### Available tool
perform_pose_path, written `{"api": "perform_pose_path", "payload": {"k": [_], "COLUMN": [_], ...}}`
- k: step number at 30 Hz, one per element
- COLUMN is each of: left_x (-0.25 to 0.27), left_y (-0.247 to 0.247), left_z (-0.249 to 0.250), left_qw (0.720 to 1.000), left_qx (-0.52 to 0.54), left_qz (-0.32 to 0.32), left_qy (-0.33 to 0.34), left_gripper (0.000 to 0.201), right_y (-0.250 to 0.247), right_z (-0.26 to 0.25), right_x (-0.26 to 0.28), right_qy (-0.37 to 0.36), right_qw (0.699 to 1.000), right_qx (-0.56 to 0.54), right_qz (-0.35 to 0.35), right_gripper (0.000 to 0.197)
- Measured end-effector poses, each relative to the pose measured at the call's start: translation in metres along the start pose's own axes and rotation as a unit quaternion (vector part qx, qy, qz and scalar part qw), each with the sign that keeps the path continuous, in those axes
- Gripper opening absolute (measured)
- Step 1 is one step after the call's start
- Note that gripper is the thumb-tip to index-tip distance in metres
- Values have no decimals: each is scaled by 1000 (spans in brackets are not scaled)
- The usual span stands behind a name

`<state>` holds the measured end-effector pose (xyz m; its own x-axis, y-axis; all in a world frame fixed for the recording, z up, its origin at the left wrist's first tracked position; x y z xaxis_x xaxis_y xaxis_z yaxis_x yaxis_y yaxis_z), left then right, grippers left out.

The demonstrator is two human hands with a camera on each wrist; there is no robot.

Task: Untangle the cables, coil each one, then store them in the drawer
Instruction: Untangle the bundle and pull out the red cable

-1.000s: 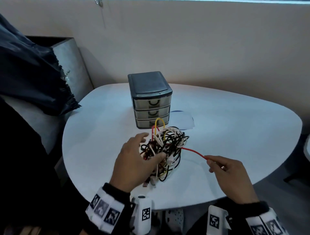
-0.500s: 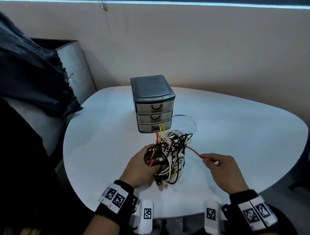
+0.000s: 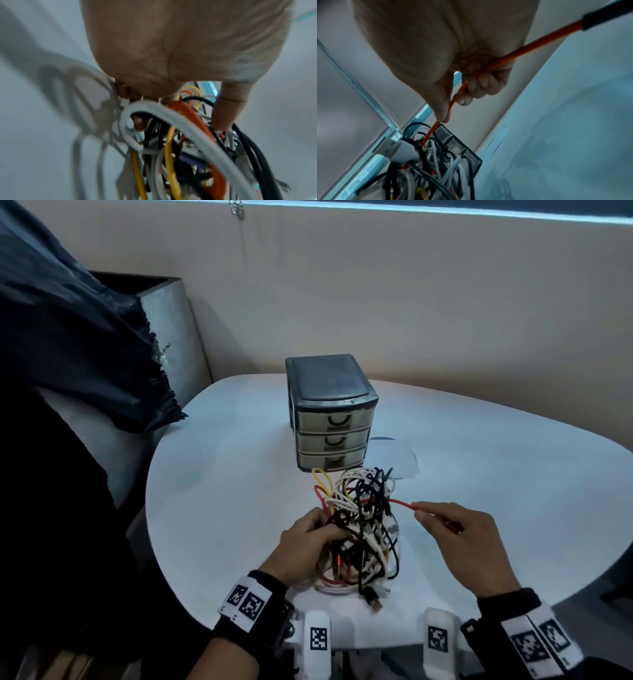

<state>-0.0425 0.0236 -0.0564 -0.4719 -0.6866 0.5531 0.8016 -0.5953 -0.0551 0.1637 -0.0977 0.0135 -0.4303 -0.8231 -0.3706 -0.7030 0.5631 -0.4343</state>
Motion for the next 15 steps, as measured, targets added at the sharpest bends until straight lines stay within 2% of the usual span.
{"api": "perform_pose_path", "payload": {"k": [4,9,15], "left_x": [2,11,24], "left_y": [2,8,8], "left_z": [0,2,12], "left_qw": [1000,989,986], "left_qx": [18,129,164], "left_qz": [-18,-71,-22], "left_qy": [4,8,6], "left_gripper": [42,51,64], "right_y": [-3,-4,-1], "right_z": [3,10,6], "right_x": [-1,0,1], "right_qy": [6,6,-14], "right_qw": [1000,1000,999], "right_qx": [-20,-23,-27], "right_qz": [-1,-10,-13], "right_gripper": [19,21,21]}}
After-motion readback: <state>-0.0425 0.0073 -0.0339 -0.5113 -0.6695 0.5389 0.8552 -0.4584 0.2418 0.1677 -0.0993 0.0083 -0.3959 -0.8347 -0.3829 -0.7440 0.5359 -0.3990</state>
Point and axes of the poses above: each hand's wrist, its own x-axis away from the middle knuckle, its own y-axis out of the palm, z = x × y, the point moved 5 cm from there along -x, towards the middle knuckle, and after that the axes turned 14 degrees about -y, right-handed, at the moved point
